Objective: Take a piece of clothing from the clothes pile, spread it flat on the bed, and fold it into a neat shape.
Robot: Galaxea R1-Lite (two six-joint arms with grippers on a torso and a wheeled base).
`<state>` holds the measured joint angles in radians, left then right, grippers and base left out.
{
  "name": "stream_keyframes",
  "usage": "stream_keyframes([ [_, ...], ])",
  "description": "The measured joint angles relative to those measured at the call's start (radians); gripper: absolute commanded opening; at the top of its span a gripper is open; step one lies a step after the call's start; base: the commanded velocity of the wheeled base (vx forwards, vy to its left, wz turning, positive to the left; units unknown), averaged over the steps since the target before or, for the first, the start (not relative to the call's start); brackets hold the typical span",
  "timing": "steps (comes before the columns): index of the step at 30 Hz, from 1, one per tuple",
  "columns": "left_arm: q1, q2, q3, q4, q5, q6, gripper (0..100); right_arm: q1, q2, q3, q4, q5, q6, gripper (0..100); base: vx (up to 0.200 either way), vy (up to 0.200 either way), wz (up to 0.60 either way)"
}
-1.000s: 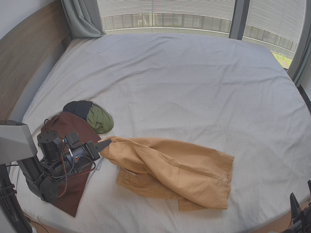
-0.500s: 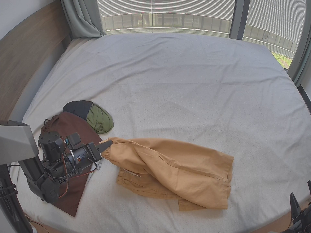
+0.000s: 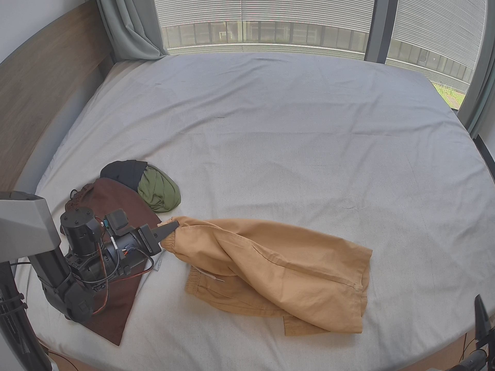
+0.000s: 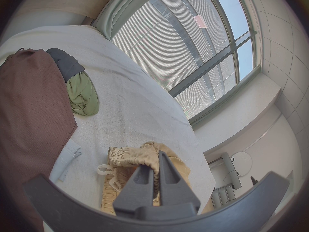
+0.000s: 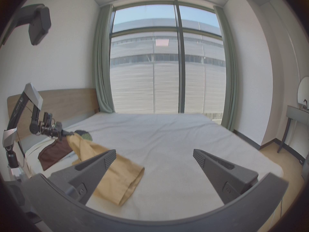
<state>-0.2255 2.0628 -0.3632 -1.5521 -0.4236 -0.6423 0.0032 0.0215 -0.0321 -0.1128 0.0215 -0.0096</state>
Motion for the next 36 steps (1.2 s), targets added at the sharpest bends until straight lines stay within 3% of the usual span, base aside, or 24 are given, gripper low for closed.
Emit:
stream_keyframes([
  [17, 0.001, -0.001, -0.001, 0.000, -0.003, 0.033, 0, -0.007, 0.257, -0.114, -0.058, 0.070, -0.004, 100, 0.000, 0.000, 0.00],
  [31, 0.005, -0.011, -0.001, 0.000, -0.018, 0.035, 0, -0.006, 0.566, -0.176, -0.064, 0.181, -0.009, 100, 0.000, 0.000, 0.00],
  [36, 0.004, -0.017, 0.003, 0.000, -0.030, 0.037, 0, -0.004, 0.646, -0.183, -0.061, 0.270, -0.011, 100, 0.000, 0.000, 0.00],
])
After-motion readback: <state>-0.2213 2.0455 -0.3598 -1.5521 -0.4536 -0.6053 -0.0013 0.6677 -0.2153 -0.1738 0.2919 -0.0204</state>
